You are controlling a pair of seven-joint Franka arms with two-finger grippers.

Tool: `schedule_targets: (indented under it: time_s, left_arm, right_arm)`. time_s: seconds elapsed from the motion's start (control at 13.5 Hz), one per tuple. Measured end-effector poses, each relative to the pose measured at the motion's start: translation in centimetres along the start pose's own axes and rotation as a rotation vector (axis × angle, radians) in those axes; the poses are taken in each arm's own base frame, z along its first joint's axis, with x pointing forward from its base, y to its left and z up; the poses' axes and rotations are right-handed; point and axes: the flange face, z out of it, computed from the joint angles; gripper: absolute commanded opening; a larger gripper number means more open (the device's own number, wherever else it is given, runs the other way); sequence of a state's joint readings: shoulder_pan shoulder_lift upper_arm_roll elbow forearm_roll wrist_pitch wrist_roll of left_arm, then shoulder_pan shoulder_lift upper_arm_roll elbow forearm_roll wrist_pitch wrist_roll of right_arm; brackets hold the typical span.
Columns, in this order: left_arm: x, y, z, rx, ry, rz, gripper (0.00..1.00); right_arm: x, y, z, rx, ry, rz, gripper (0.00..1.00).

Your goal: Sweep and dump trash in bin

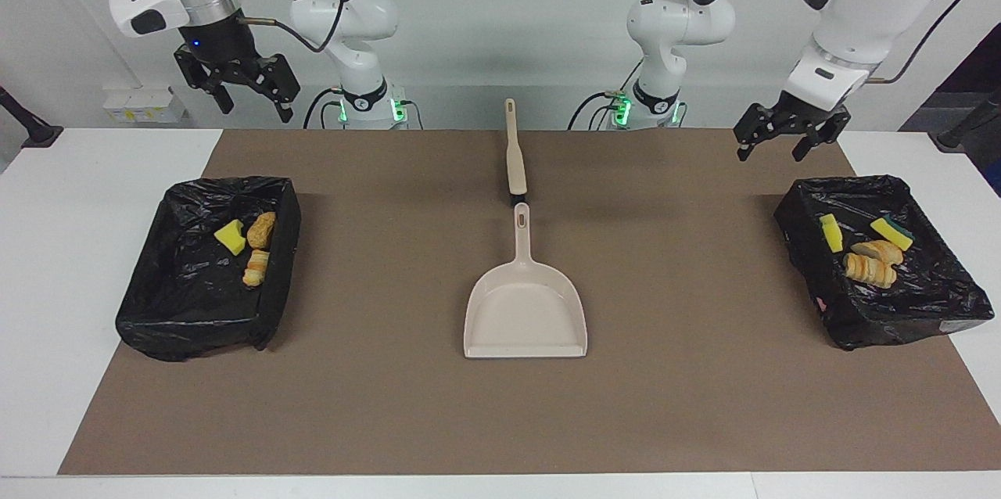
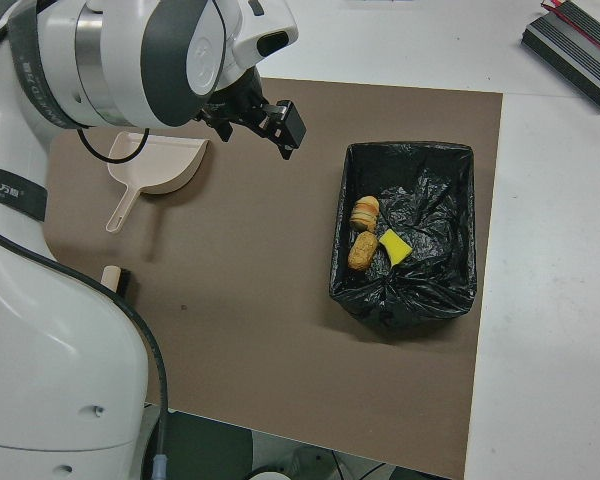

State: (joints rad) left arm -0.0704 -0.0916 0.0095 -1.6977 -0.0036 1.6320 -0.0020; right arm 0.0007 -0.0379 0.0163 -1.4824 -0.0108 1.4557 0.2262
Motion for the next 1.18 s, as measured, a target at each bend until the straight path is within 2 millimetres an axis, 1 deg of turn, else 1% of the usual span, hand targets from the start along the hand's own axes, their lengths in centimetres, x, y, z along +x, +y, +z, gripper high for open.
schedule_targets:
  time_s: [0.15,0.22,0.37,0.44,0.52,0.96,1.18]
  left_arm:
    - [0.1,-0.8,-0.9,0.021,0.011,0.013,1.0]
    - [0.1,-0.7,-1.6,0.022,0.012,0.017,1.0]
    - [-0.5,-0.3,-3.9,0.021,-0.009,0.024,1.0]
    - [-0.8,-0.1,-4.7,0.018,-0.01,0.026,1.0]
    - [-0.9,0.0,-4.9,0.016,-0.014,0.028,1.0]
    - [-0.6,0.2,-4.2,0.014,-0.033,0.034,1.0]
    - [-0.4,0.3,-4.4,0.008,-0.01,0.035,1.0]
  right_arm:
    - [0.0,0.0,0.0,0.0,0.0,0.0,1.0]
    - [0.0,0.0,0.0,0.0,0.0,0.0,1.0]
    - [0.0,0.0,0.0,0.0,0.0,0.001,1.0]
    - [0.0,0.0,0.0,0.0,0.0,0.001,1.0]
    - [0.0,0.1,0.0,0.0,0.0,0.001,1.0]
    - [0.0,0.2,0.0,0.0,0.0,0.003,1.0]
    - [0.0,0.2,0.0,0.0,0.0,0.003,1.0]
